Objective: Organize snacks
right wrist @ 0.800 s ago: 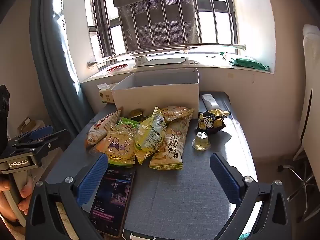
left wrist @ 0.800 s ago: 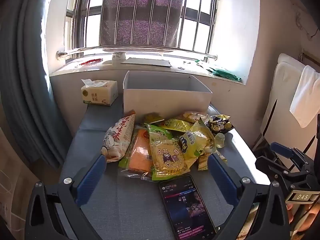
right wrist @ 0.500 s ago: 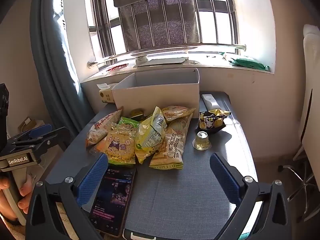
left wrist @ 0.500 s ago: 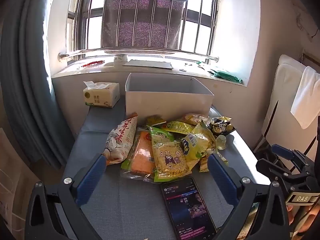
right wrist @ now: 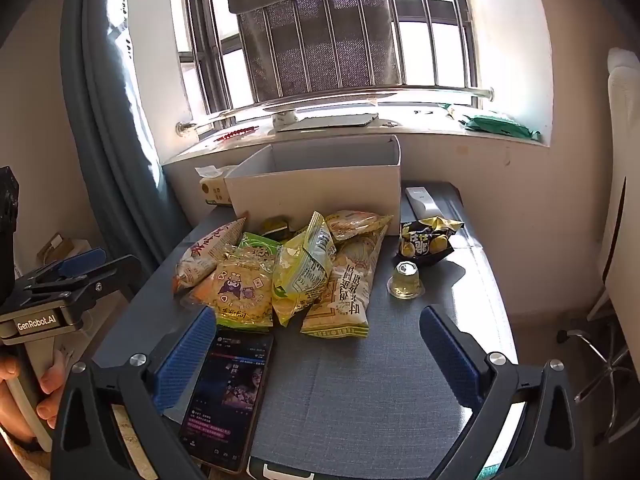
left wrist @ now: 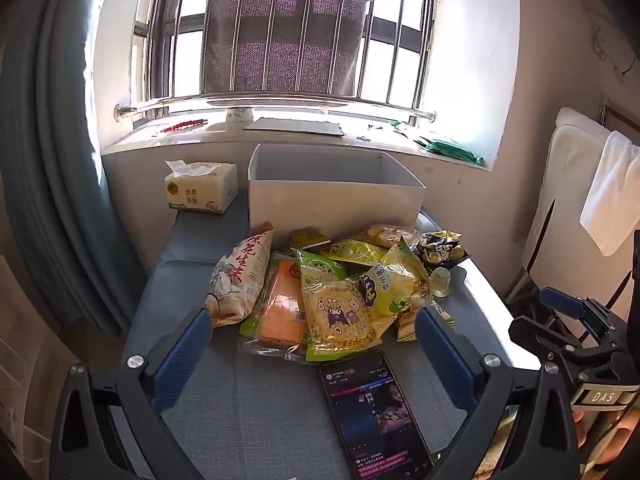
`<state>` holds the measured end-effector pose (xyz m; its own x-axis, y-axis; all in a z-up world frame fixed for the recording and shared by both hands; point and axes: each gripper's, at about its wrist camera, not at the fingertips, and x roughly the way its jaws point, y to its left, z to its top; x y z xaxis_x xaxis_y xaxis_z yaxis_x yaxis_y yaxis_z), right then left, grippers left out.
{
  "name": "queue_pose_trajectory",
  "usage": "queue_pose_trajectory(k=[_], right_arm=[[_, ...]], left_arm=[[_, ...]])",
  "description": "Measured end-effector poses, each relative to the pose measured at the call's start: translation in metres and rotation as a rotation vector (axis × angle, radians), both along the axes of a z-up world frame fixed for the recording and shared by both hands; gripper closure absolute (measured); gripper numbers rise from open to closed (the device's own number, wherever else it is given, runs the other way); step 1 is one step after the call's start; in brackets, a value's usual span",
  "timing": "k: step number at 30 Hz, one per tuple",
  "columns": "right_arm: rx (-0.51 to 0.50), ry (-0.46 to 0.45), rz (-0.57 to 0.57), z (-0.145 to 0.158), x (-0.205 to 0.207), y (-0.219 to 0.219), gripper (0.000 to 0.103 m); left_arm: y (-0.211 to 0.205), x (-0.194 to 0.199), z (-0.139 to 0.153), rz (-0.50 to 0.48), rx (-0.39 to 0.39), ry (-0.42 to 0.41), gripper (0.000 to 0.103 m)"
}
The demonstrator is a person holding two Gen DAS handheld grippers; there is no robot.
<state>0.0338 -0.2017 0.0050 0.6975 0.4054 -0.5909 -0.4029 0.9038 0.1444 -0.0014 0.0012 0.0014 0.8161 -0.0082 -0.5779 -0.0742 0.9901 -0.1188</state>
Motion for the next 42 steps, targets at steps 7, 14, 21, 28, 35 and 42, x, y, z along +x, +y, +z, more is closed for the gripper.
queue_pose_trajectory(k=[7, 14, 21, 28, 35, 42], right_arm=[[-0.002, 0.003, 0.006, -0.0001, -0.0007, 0.0020, 0.000], [-0.001, 0.004, 0.007, -0.0004, -0.0012, 0.0014, 0.000], [-0.002, -0.006, 0.006, 0.0013, -0.0022, 0.0009, 0.000], [0.003, -0.001, 0.000, 0.0011, -0.0022, -0.0009, 0.000], [0.004, -0.001, 0.004, 0.0018, -0.0026, -0.0002, 0.000], [0.002, -0.002, 0.006, 0.0020, -0.0031, 0.0000, 0.000]], left_arm=[[0.0030, -0.0009, -0.0002, 0.002, -0.005, 0.002, 0.000], [0.0020, -0.0013, -0.0001, 0.004, -0.007, 0.002, 0.000], [0.0021, -0.0013, 0.0010, 0.003, -0.003, -0.001, 0.000], [0.0006, -0.0009, 0.0013, -0.001, 0.001, 0.001, 0.000], [0.0011, -0.0014, 0.0020, -0.001, -0.004, -0.002, 0.000], [0.0021, -0.0016, 0.0014, -0.001, -0.005, -0.002, 0.000]])
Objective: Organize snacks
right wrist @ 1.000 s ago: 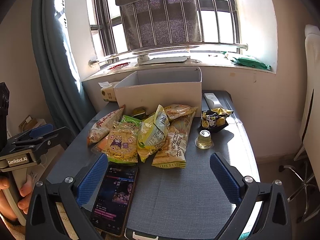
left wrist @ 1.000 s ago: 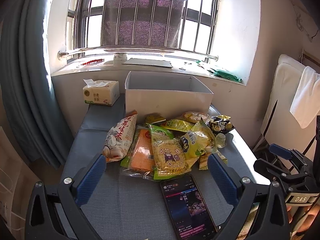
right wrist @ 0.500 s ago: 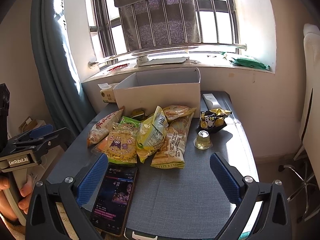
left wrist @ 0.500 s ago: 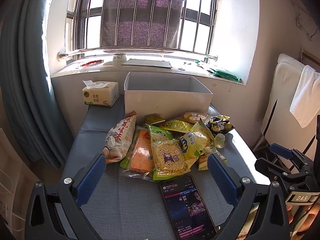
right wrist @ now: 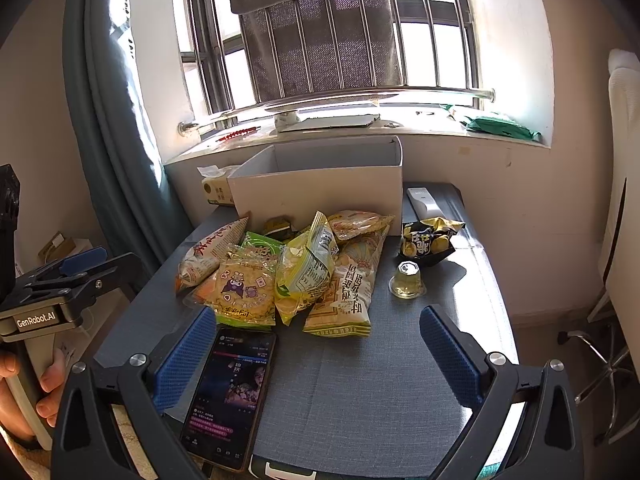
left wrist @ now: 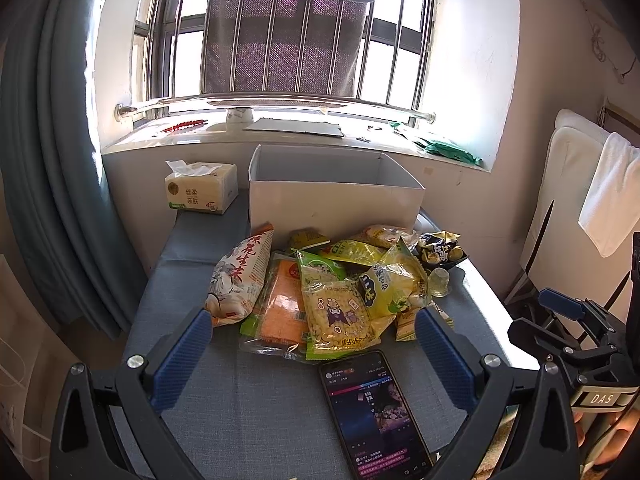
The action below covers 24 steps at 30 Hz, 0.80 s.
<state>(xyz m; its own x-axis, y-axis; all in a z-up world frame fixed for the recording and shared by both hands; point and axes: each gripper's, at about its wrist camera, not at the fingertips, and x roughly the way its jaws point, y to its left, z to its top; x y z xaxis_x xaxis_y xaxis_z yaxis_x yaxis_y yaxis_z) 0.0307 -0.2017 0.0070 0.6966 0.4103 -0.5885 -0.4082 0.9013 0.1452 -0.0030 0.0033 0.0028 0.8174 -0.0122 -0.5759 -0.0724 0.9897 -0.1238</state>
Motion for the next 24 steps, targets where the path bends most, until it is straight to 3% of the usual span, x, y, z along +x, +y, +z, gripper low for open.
queue_pose_trajectory(k=[24], right_arm=[[0.000, 0.006, 0.013, 0.0005, 0.0009, 0.0047, 0.000]], left_arm=[[0.0007, -0.0022, 0.0029, 0.003, 0.010, -0.008, 0.000]])
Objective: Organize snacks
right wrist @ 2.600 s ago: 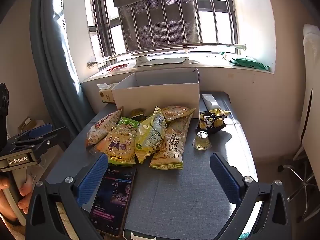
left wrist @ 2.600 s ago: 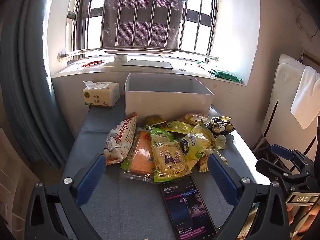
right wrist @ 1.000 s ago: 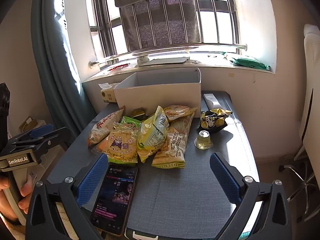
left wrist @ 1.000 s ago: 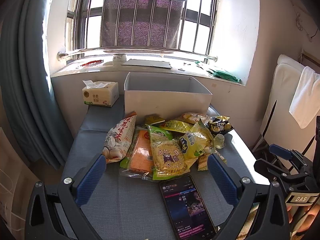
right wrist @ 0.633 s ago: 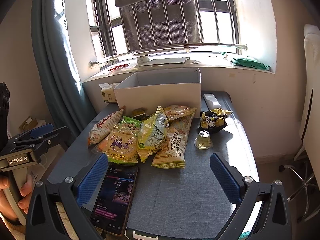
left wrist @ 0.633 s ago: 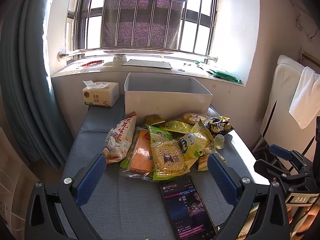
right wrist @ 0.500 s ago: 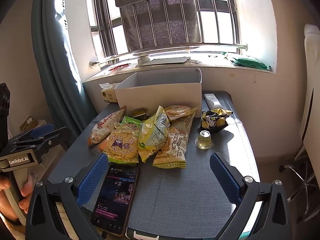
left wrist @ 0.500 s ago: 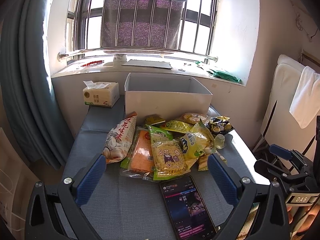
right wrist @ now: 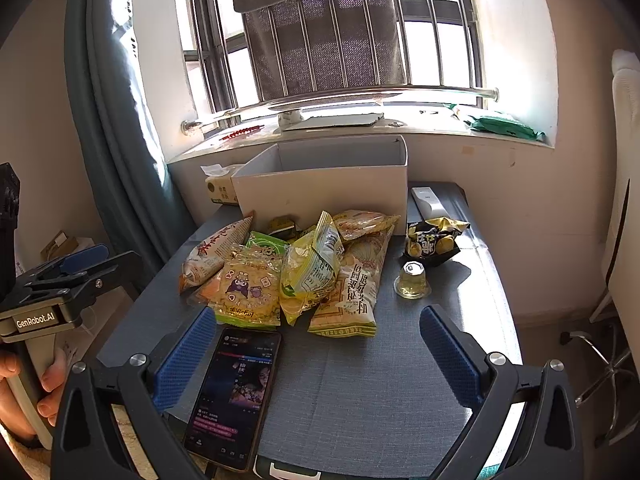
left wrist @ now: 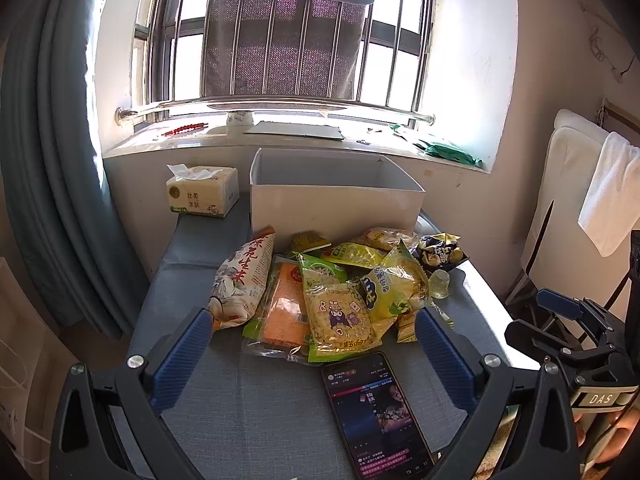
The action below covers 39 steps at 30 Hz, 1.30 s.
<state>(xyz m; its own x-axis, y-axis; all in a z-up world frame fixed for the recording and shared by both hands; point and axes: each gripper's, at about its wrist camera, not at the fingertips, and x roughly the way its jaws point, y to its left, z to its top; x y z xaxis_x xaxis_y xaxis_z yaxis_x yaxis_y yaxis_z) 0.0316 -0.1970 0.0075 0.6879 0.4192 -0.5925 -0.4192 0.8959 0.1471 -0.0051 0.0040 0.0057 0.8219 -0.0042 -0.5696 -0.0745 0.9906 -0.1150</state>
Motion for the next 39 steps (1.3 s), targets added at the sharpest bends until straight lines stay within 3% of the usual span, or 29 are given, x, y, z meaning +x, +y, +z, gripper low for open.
queue_pose_trajectory(k=[39], right_arm=[[0.048, 0.059, 0.016, -0.012, 0.009, 0.004, 0.000]], left_arm=[[0.009, -0.003, -0.006, 0.012, -0.023, 0.007, 0.000]])
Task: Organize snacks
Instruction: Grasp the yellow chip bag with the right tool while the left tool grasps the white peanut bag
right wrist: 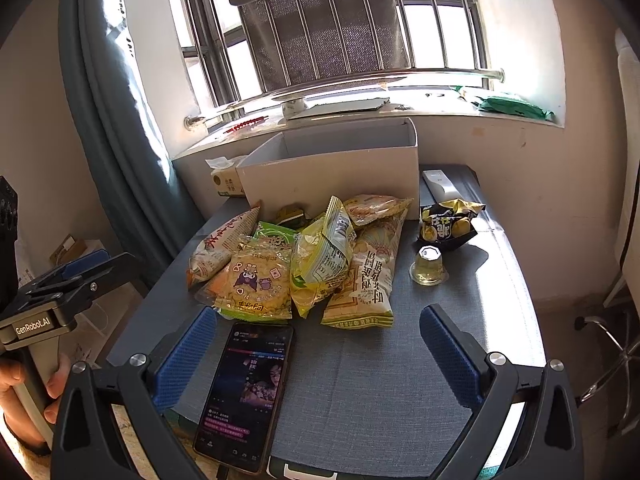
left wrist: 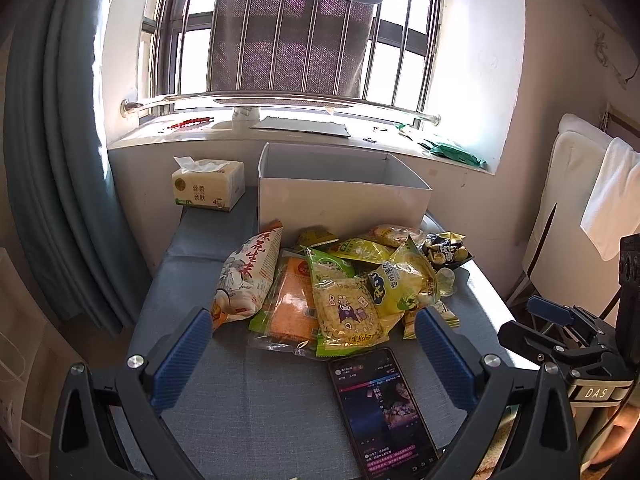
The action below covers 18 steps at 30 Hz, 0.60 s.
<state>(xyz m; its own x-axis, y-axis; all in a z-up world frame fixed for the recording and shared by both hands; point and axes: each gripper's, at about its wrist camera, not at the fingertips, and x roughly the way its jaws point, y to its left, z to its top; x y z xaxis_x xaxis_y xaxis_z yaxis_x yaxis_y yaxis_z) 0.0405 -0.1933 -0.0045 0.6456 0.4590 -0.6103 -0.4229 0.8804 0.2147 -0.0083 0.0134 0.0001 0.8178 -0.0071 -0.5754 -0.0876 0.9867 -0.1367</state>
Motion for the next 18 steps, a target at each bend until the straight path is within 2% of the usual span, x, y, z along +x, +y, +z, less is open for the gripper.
queue_pose_trajectory(k=[4, 8, 14, 18], right_arm=[[0.014, 0.005, 0.005, -0.003, 0.007, 0.003, 0.000], [-0.013, 0.016, 0.020, -0.009, 0.025, 0.016, 0.000], [-0.062, 0.040, 0.051, -0.024, 0.065, 0.045, 0.000], [-0.068, 0.102, 0.053, -0.041, 0.098, 0.061, 0.000]], left_arm=[[0.001, -0.001, 0.000, 0.002, 0.004, -0.004, 0.000], [0.003, -0.003, 0.000, 0.008, 0.005, -0.007, 0.000], [0.009, -0.006, -0.003, 0.022, -0.002, -0.002, 0.000], [0.015, -0.008, -0.005, 0.037, -0.009, 0.001, 0.000]])
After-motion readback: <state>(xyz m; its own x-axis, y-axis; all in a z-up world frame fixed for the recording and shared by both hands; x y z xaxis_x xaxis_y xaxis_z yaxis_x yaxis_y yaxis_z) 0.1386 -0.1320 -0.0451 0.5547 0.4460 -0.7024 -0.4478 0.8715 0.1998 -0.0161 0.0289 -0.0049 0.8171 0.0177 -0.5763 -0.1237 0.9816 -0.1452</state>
